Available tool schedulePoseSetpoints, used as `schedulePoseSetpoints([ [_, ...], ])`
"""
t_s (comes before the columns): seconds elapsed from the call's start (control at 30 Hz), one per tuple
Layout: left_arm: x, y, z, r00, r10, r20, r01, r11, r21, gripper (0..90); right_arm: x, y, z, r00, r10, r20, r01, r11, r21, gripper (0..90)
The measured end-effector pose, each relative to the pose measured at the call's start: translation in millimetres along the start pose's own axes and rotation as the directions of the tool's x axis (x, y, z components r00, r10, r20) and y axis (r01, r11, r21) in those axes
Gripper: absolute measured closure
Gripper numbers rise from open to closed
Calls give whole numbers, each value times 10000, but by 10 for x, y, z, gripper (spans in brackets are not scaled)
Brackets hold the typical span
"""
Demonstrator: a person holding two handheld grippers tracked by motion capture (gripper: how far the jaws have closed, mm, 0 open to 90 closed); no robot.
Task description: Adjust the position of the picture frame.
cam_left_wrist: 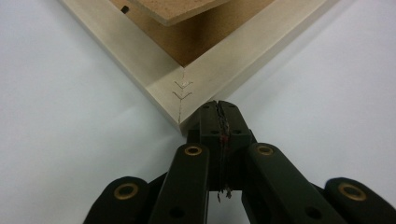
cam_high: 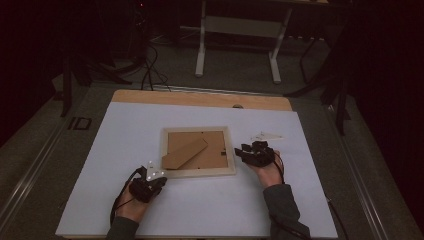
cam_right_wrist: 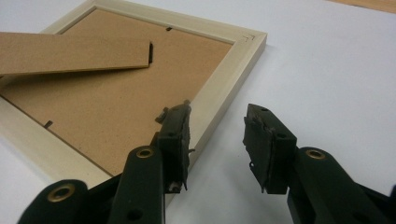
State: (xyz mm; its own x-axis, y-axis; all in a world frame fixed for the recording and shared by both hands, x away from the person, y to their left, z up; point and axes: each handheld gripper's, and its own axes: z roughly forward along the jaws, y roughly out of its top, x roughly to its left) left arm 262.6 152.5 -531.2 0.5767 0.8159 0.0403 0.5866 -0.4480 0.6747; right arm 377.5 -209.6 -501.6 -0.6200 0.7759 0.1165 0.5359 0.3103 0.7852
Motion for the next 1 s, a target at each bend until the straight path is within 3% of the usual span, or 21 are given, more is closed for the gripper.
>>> schedulePoseSetpoints([
  [0.27, 116, 29, 32, 9992, -158, -363, 159, 9999, 32, 900, 3, 9, 10, 10000, -40, 35, 40, 10000, -10, 592],
  [0.37, 179, 23, 33, 9990, -393, -222, 392, 9992, -32, 900, 1, 14, 13, 10000, -33, 40, 33, 10000, 14, 590],
  [0.47, 218, 9, -27, 9989, -358, -292, 350, 9990, -270, 900, 5, 15, 9, 10000, -63, 11, 63, 10000, 16, 598],
  [0.53, 269, 4, -103, 9990, -426, -113, 419, 9974, -582, 900, 10, 10, 13, 9999, -114, 12, 114, 9999, 12, 605],
  [0.67, 429, 26, -229, 9966, -790, -223, 763, 9917, -1031, 900, 11, -7, 18, 9999, -150, 11, 150, 9999, 81, 632],
  [0.87, 706, 114, -156, 9887, -1484, -198, 1453, 9833, -1094, 900, 59, -39, 43, 9993, -302, 208, 298, 9993, 226, 760],
  [1.0, 785, 159, -10, 9885, -1471, -360, 1440, 9866, -773, 900, 106, -68, 72, 9986, -431, 312, 421, 9985, 338, 870],
])
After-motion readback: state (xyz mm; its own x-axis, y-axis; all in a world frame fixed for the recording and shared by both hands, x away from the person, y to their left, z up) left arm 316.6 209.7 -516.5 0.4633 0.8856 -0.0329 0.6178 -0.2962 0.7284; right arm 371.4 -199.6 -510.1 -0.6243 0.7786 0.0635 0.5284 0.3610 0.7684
